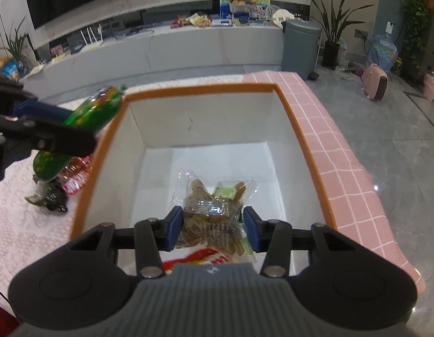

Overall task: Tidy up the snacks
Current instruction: 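Lower the snack bag into the box with the right gripper while the left gripper drops the sausage in, then withdraw both grippers from the box back toward the snack pile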

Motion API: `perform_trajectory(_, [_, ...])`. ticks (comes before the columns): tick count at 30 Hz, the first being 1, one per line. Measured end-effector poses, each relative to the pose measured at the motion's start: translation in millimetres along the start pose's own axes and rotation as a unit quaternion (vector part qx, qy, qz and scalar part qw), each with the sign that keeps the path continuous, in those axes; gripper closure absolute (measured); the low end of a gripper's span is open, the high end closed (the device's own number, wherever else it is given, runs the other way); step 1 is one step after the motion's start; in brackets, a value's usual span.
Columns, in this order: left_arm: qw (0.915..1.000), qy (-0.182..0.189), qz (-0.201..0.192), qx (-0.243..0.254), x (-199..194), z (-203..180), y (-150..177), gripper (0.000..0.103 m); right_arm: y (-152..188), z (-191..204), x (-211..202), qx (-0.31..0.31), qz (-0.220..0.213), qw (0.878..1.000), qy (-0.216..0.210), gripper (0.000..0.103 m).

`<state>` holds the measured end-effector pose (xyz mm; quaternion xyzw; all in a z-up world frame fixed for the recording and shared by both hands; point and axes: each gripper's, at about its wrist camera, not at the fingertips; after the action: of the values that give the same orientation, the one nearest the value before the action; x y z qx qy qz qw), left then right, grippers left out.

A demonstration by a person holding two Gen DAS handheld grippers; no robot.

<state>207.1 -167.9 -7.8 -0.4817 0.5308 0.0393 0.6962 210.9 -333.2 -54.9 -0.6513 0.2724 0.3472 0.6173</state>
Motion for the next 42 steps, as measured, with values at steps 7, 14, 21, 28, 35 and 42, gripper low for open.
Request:
perform_trajectory(7, [0.9982,-0.009,0.047,0.036,40,-8,3,0.078,-1,-11,26,-0.013,0.029,0.999,-0.002,0.057])
perform_trajectory(14, [0.9925,-0.011,0.104,0.062,74,-7,7,0.078,-10,-16,43,-0.026,0.059,0.998,-0.01,0.057])
perform_trajectory(21, [0.9815,-0.031,0.151,0.114,91,-16,10,0.077,-17,-15,57,-0.034,0.094,0.995,-0.002,0.055])
perform_trajectory(28, [0.9768,-0.038,0.169,0.127,95,-15,13,0.075,-16,-12,58,-0.04,0.102,0.994,0.005,0.05])
perform_trajectory(35, [0.9799,-0.055,0.144,0.127,78,-15,10,0.067,-17,-9,54,-0.032,0.104,0.994,0.001,0.041])
perform_trajectory(42, [0.9873,-0.059,0.096,0.112,43,-15,10,0.059,-16,0,31,-0.035,0.074,0.997,0.008,0.028])
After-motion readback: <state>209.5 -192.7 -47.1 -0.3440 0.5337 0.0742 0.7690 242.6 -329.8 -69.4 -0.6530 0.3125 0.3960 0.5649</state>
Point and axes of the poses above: each gripper's, at about its wrist camera, not at the fingertips, and x roughly the way its jaws point, z to its left, y to its underside, and after that the axes turned 4 degrees about y, right-handed
